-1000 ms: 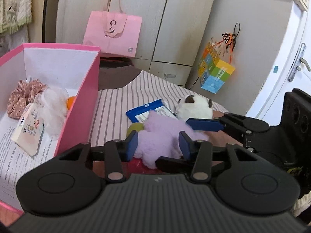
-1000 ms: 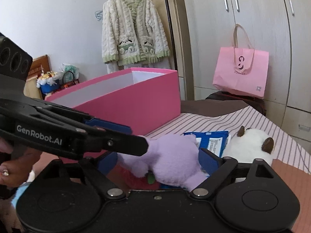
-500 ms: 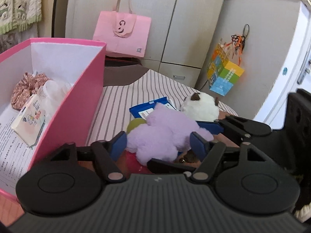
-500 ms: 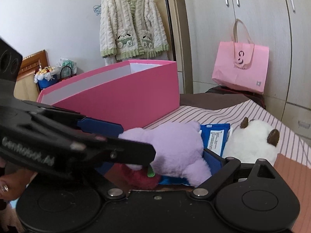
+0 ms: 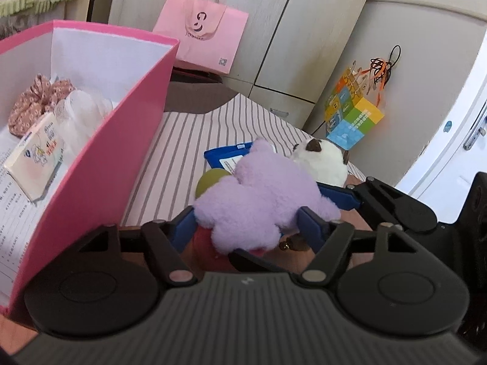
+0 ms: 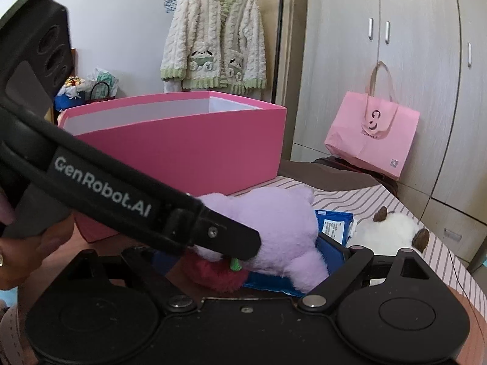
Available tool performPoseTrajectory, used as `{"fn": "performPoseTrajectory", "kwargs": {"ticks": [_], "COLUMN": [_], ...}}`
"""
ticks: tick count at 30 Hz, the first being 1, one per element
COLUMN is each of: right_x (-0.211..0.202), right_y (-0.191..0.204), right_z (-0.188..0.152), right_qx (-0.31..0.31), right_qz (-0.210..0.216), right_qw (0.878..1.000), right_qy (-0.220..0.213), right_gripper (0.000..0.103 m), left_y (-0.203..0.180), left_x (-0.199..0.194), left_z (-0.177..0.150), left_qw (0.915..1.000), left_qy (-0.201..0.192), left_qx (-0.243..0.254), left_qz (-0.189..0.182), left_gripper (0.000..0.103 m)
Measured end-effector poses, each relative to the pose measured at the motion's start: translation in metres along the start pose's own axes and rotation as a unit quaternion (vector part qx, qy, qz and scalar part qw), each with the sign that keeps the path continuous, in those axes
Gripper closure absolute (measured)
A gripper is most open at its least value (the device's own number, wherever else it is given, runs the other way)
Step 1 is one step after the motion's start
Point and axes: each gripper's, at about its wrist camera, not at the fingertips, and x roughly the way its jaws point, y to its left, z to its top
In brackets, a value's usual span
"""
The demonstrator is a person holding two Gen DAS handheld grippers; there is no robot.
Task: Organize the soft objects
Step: 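Grasp the lilac plush with the left tool, then lift the lilac plush with the left tool and lower it into the pink box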
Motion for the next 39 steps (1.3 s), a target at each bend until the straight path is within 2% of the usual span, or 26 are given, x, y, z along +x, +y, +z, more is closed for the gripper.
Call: {"fn": "performPoseTrajectory", "kwargs": {"ticks": [5,12,21,29,39], "right_x": [-0.001,-0.008,-0.024,-0.049,-0.075], "right_y": [-0.003,0.008,0.020,0.053,0.094], "right_z": [-0.001,0.001,0.006,0.007,0.003], "right_qx": [0.018,0.021,0.056,0.053,0.080], "right_qz": [-0.006,-0.029,-0.051,-0.091,-0.125], "right_qw": [1.000,0.999,0.997,0.994,0.989], "right_qy": [-0.004,-0.010,-0.014,-0.010,0.020], "right_gripper": [0.010,0.012,0.018,0.018,0.018], "left_y": [-0.006,-0.012,-0.021,-0.024,-0.017], "left_x": [-0.004,-0.014,-0.033,-0.063,-0.096], "left_z": [0.001,0.001,-0.003,-0.013,-0.033], "left_qw": [0.9995,0.9985,0.9964,0.9937,0.9907], "left_qy": [-0.012,-0.020,-0.017,-0.008,0.024], "left_qx": [0.023,0.047,0.083,0.111,0.125], "left_qz": [0.016,0.019,0.011,-0.012,-0.047], "left_gripper": [0.049,0.051,0.055,0.055,0.055]}}
